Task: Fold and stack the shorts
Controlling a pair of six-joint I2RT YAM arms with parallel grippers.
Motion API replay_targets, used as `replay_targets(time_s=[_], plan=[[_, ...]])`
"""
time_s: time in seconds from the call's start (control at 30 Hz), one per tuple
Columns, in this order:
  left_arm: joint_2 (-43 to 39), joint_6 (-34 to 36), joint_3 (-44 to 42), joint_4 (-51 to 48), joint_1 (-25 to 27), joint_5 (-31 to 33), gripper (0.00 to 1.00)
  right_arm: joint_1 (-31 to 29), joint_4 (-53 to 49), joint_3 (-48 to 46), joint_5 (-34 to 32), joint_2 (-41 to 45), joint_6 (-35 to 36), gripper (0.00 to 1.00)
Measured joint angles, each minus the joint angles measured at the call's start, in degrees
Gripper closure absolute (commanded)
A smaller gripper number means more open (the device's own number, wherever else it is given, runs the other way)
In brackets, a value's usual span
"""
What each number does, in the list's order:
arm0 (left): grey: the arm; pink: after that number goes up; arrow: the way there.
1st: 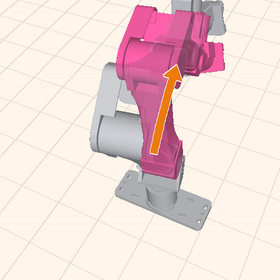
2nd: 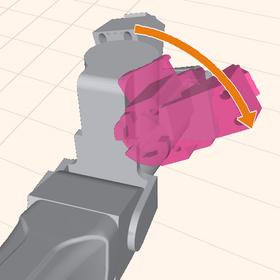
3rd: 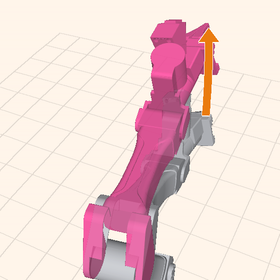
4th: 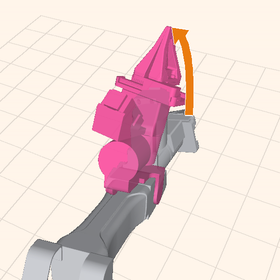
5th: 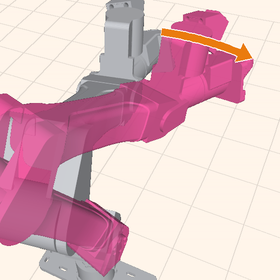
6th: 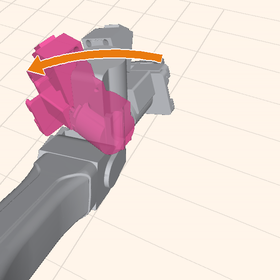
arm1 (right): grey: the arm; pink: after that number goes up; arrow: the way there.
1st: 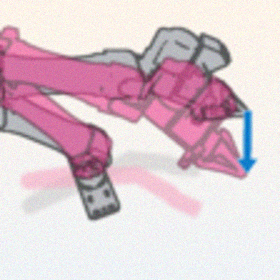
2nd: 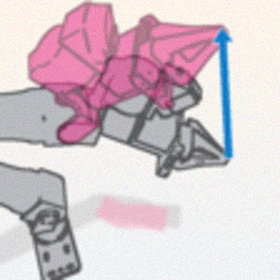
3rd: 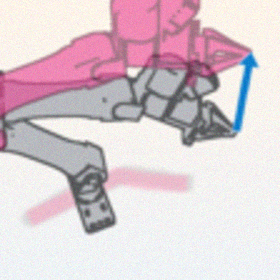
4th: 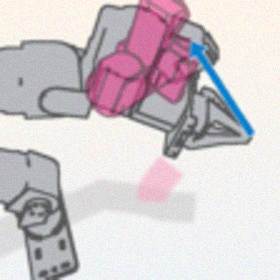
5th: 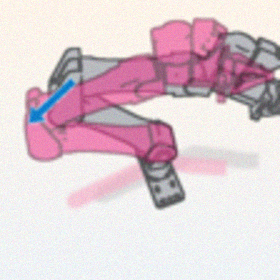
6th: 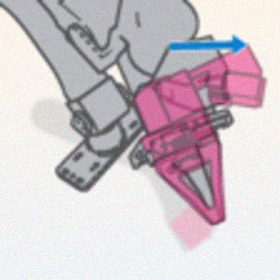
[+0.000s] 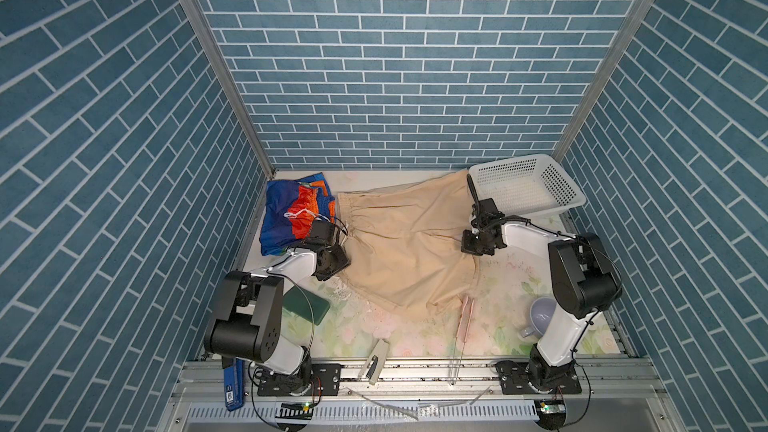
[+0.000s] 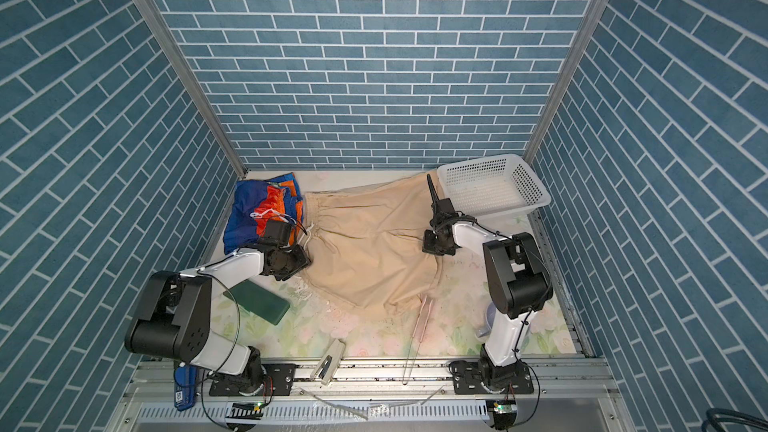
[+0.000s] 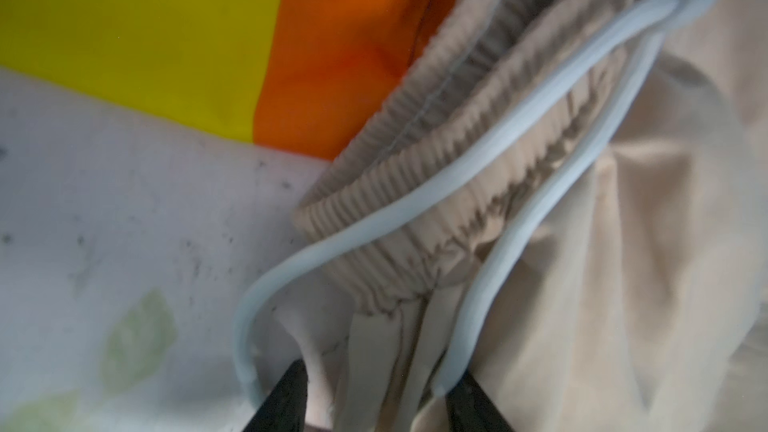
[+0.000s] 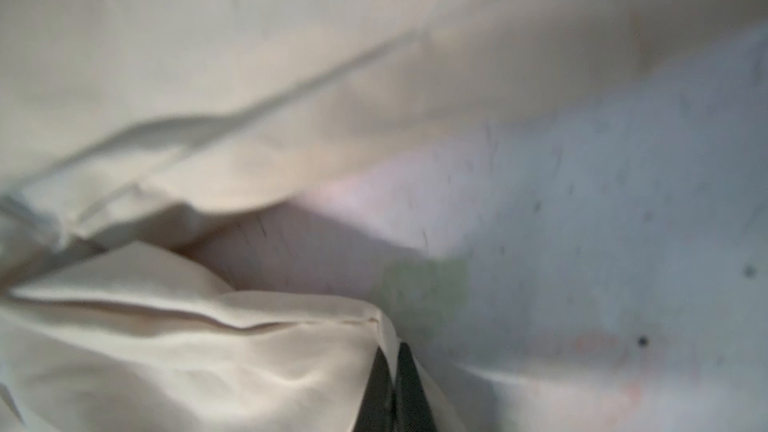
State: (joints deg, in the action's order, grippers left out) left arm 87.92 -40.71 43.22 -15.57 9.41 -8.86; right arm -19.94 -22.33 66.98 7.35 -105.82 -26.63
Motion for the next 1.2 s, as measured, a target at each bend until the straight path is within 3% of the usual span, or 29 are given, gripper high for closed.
replay_targets(time_s=[0.3,0.43,0.53,0.73,0.97,1.2], plan=[[6.21,0.24,5.66,2.32,0.00,-0.02,0.48,2.86,-2.12,20.41,-7.52,-10.45,5.62,1.00],[8.02,0.28,7.43,3.06,0.00,-0.17,0.48,3.19,-2.03,25.00,-7.48,-13.46,7.85,0.71],[8.20,0.24,7.54,3.41,0.00,-0.26,0.48,3.06,-1.44,24.72,-7.45,-13.22,9.05,0.59],[8.17,0.33,7.52,3.34,0.00,-0.33,0.51,1.03,0.42,10.19,-11.80,-0.46,10.14,0.49],[6.23,0.68,6.43,1.66,0.00,-0.20,0.47,-8.46,-6.47,-1.22,-22.86,16.11,11.41,0.38],[3.54,0.79,5.88,0.87,0.00,-0.17,0.44,-9.33,-9.64,-12.96,-19.76,18.67,5.40,0.31]])
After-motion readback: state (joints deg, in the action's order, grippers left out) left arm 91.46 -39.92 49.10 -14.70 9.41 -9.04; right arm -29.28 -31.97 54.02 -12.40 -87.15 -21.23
